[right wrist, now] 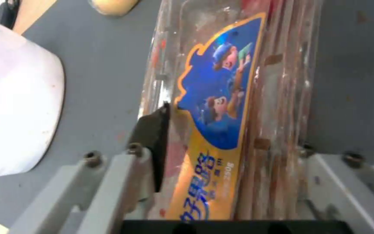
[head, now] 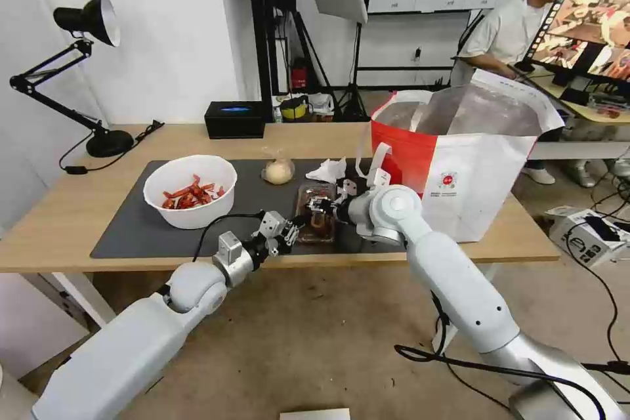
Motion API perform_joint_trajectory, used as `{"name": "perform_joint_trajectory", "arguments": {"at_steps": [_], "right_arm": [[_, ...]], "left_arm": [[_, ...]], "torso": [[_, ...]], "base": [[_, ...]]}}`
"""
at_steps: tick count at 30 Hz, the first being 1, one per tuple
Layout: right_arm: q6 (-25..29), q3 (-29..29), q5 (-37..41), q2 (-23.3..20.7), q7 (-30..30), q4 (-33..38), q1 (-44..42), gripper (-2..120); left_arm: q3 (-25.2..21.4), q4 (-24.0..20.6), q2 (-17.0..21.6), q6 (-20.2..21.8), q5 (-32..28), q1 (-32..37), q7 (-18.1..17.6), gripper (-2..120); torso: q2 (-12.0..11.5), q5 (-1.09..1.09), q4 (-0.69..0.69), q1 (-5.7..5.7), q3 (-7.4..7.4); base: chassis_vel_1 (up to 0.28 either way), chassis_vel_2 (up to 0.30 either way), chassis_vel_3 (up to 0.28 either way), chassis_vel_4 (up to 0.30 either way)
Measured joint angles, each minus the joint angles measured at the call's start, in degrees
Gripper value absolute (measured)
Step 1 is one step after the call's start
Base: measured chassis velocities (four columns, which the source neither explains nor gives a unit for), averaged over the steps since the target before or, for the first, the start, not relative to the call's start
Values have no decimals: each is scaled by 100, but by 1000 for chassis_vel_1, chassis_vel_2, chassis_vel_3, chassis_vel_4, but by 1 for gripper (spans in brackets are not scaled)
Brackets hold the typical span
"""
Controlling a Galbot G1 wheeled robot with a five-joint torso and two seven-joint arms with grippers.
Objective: Pick up the trash from the table and place it into the takeout bag.
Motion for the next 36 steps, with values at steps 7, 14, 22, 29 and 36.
{"name": "perform_joint_trajectory", "arguments": {"at_steps": [7,14,22,29,36], "right_arm": [[-2,-19,19,10,-17,-20,-19,14],[-2,2,16,-9,-35,-2,-44,1],[-7,80,-22,-39,-102,94,-105,1],[57,222,-51,-92,-445,400,-211,0],[290,343,-261,-137,-987,714,-201,0]], "left_arm": [[-47,-11,-5,-14,-16,18,-2,0],[-231,-152,4,-19,-47,165,-10,0],[-884,-508,189,-21,-70,683,-137,9],[-1662,-913,319,-209,-2,1704,-243,36],[-2388,-1194,131,-309,78,2583,-289,60]], "torso": [[-2,3,9,1,1],[-1,2,2,1,0],[-2,0,0,2,1],[-4,-1,-1,2,3],[-3,0,0,2,1]], "base": [[0,0,0,0],[0,0,0,0],[0,0,0,0],[0,0,0,0],[0,0,0,0]]}}
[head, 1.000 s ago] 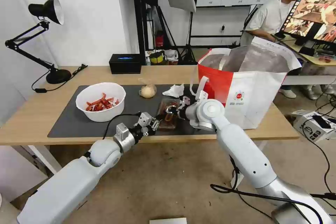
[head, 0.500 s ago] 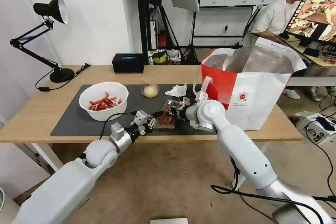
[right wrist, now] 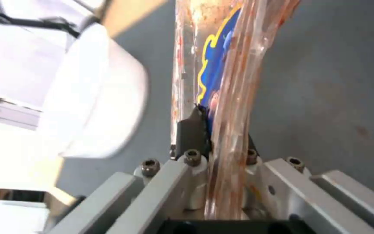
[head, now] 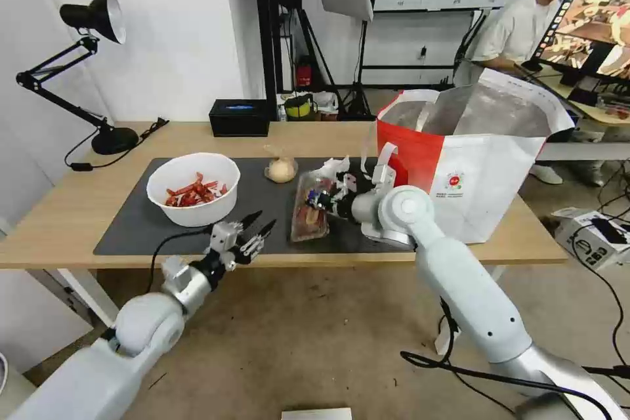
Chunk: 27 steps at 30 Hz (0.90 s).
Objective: Pick up the trash from the table and place it into the takeout bag.
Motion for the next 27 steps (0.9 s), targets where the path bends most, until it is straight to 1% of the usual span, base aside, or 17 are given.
{"name": "perform_joint_trajectory", "arguments": {"at_steps": [1,2,3,4,6,7,9,11,12,14,15,16,17,21,23,25,27], "right_arm": [[55,23,-47,-6,-101,66,12,0],[109,46,-100,-14,-199,128,23,0],[109,46,-100,-14,-199,128,23,0],[195,87,-185,-24,-381,216,33,0],[257,121,-251,-32,-524,279,43,0],[418,190,-358,-43,-785,412,86,0],[682,284,-429,-44,-953,583,198,0],[711,293,-436,-44,-959,598,211,0],[995,358,-490,-42,-939,700,317,0],[1102,388,-509,-43,-901,737,368,0],[1472,512,-555,-43,-636,836,552,0],[1577,559,-580,-49,-519,859,609,0],[1801,663,-714,-89,-243,896,727,0],[1984,776,-939,-173,22,914,816,0],[2123,953,-1400,-425,273,919,866,0],[2139,989,-1488,-493,304,917,866,0],[2160,1194,-1706,-846,466,935,809,0]], "left_arm": [[-141,-61,-31,-18,13,169,0,66],[-241,-105,-56,-23,20,281,0,70],[-241,-105,-56,-23,20,281,0,70],[-363,-167,-90,-35,30,426,-1,77],[-420,-196,-108,-45,35,497,-1,80],[-538,-253,-146,-69,47,655,-5,87],[-650,-315,-193,-95,75,811,-9,94],[-659,-321,-198,-98,79,824,-10,96],[-719,-355,-239,-122,113,928,-17,99],[-736,-364,-251,-127,123,955,-19,99],[-795,-410,-287,-143,149,1049,-24,100],[-808,-422,-291,-145,151,1069,-28,100],[-834,-449,-294,-147,153,1096,-41,100],[-840,-466,-289,-148,153,1101,-50,100],[-817,-476,-278,-148,151,1075,-73,100],[-803,-478,-276,-148,151,1068,-79,100],[-723,-483,-251,-148,149,1022,-130,100]], "torso": [[0,0,0,0,0],[0,0,1,0,0],[0,0,1,0,0],[0,1,0,0,0],[1,0,0,0,0],[1,0,-1,0,-1],[1,1,0,-1,-1],[1,1,0,-1,-1],[1,0,1,-1,-1],[1,0,0,-1,-1],[1,0,0,-1,-1],[1,0,1,-1,-1],[2,1,1,-1,-1],[2,1,1,-1,-1],[2,2,0,-1,-1],[2,2,0,-1,-1],[2,3,0,-1,-1]], "base": [[0,0,0,0],[0,0,0,0],[0,0,0,0],[0,0,0,0],[0,0,0,0],[0,0,0,0],[0,0,0,0],[0,0,0,0],[0,0,0,0],[0,0,0,0],[0,0,0,0],[0,0,0,0],[0,0,0,0],[0,0,0,0],[0,0,0,0],[0,0,0,0],[0,0,0,0]]}}
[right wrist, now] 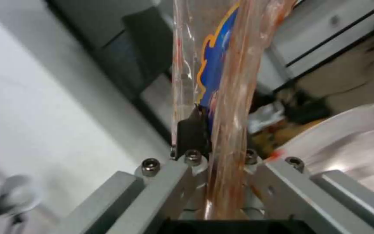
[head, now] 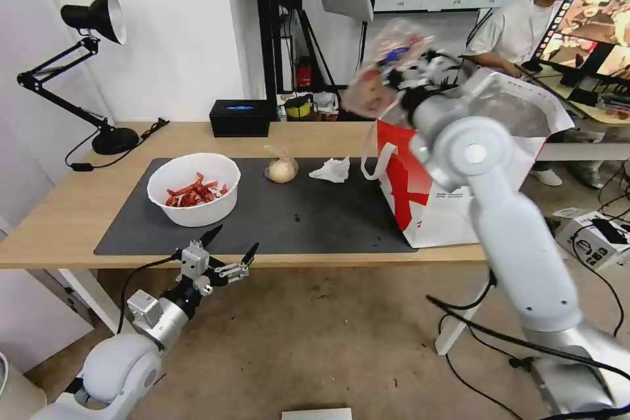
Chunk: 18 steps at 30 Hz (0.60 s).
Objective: Pick up the trash from the table and place it into the takeout bag.
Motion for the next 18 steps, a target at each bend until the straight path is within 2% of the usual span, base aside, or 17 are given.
{"name": "perform_joint_trajectory", "arguments": {"at_steps": [1,4,8,18], "right_arm": [[0,0,0,0,0,0,0,0],[1,202,-107,-421,64,50,-195,0],[-14,288,-107,-612,71,77,-388,0],[-60,397,-82,-653,212,183,-922,1]], "left_arm": [[0,0,0,0,0,0,0,100],[139,12,33,0,-11,-112,-58,100],[250,32,45,3,-23,-208,-92,100],[441,59,83,25,-36,-346,-184,100]], "torso": [[0,0,0,0,0],[0,-1,-1,0,0],[0,0,-2,0,0],[0,-2,1,0,0]], "base": [[0,0,0,0],[0,0,0,0],[0,0,0,0],[0,0,0,0]]}}
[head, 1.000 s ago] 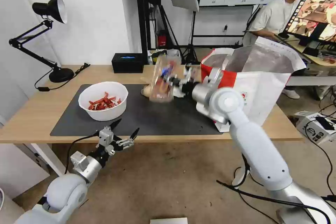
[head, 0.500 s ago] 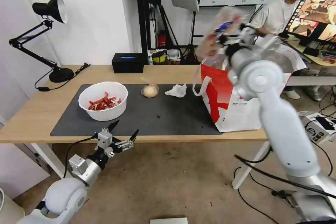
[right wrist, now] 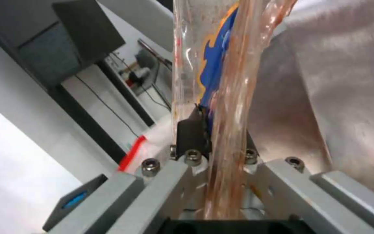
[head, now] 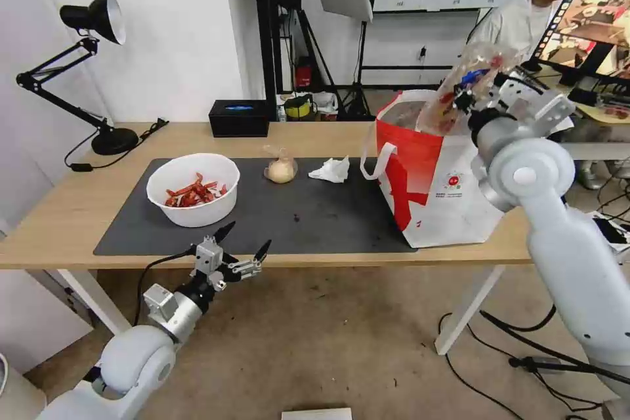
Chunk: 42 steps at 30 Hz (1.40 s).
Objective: Pick up the trash from the table and place it into the takeout bag.
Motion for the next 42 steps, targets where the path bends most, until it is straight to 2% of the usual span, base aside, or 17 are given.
{"name": "perform_joint_trajectory", "arguments": {"at_steps": [1,4,5,8,9,11,13,15,16,19,20,22,24,27,42], "right_arm": [[0,0,0,0,0,0,0,1],[-30,19,-7,27,53,57,-175,15],[-30,19,-7,27,53,57,-175,15],[-76,58,13,35,98,99,-272,29],[-76,58,13,35,98,99,-272,29],[-97,84,65,29,111,107,-294,41],[-104,94,102,22,122,112,-295,44],[-108,103,155,-1,144,115,-295,56],[-108,103,155,-1,144,115,-295,56],[-117,103,170,-17,148,115,-295,69],[-117,103,170,-17,148,115,-295,69],[-122,103,170,-13,146,115,-299,81],[-122,103,171,-11,140,118,-301,84],[-115,104,172,-9,15,120,-302,98],[286,46,257,-173,-1054,246,80,100]], "left_arm": [[0,0,0,0,0,0,0,100],[4,1,11,3,-1,-12,-14,100],[4,1,11,3,-1,-12,-14,100],[14,1,17,7,-3,-18,-17,100],[14,1,17,7,-3,-18,-17,100],[23,2,22,9,-3,-24,-21,100],[28,3,25,11,-3,-32,-24,100],[40,2,28,14,-3,-46,-37,100],[40,2,28,14,-3,-46,-37,100],[43,-7,29,18,-3,-44,-54,100],[43,-7,29,18,-3,-44,-54,100],[33,-19,27,20,1,-18,-61,100],[24,-28,27,20,3,-9,-62,100],[4,-52,22,23,6,3,-84,100],[-175,-99,1,26,-18,40,-168,100]], "torso": [[0,0,0,0,0],[0,0,0,0,0],[0,0,0,0,0],[0,0,0,0,0],[0,0,0,0,0],[0,0,0,0,0],[0,0,0,0,0],[0,0,0,0,0],[0,0,0,0,0],[0,0,0,0,0],[0,0,0,0,0],[0,0,0,0,0],[0,0,0,0,0],[0,0,0,0,0],[0,0,0,0,0]], "base": [[0,0,0,0],[0,0,0,0],[0,0,0,0],[0,0,0,0],[0,0,0,0],[0,0,0,0],[0,0,0,0],[0,0,0,0],[0,0,0,0],[0,0,0,0],[0,0,0,0],[0,0,0,0],[0,0,0,0],[0,0,0,0],[0,0,0,0]]}}
